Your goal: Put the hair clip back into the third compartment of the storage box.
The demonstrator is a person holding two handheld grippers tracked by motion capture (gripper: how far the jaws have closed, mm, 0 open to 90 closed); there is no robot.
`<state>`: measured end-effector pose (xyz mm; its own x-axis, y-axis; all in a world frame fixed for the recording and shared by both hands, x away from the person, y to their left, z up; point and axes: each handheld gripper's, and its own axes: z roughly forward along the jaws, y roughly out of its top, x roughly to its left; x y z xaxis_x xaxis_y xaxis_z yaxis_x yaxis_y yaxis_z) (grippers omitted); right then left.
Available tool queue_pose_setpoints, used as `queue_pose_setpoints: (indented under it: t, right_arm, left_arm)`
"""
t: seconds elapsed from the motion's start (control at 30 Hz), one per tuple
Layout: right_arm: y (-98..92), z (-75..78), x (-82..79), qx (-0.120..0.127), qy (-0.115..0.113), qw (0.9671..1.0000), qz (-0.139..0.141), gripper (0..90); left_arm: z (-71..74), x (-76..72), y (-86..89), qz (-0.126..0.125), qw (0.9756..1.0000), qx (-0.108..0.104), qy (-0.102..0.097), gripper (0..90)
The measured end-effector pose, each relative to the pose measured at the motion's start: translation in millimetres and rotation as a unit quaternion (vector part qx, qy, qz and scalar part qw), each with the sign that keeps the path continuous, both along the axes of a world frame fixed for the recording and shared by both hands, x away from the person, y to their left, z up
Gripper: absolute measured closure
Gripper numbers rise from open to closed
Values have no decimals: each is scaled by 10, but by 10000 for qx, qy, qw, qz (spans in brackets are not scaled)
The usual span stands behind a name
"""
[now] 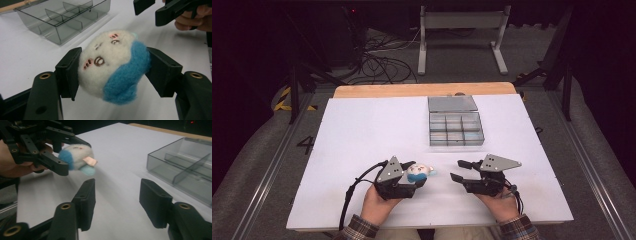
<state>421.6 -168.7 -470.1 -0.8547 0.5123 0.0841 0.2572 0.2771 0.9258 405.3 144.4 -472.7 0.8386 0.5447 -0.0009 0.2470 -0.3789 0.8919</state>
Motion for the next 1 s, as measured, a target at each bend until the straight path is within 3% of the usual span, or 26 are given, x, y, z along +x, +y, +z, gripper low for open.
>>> queue_pose_setpoints:
  t: [0.17,0.57,0.77,1.0]
  right_arm:
    - [102,-19,-12,71,138,9997,210,564]
    - [270,-56,-15,123,386,9979,496,600]
    - [291,-70,-9,212,495,9961,692,720]
    - [258,-75,10,545,665,9929,824,831]
  left_arm:
    - [-16,-22,-75,-125,9999,-57,1,339]
    - [-27,-82,-201,-279,9995,-81,-142,338]
    - [-27,-94,-214,-291,9994,-94,-172,336]
    - [-33,-92,-224,-282,9994,-109,-157,316]
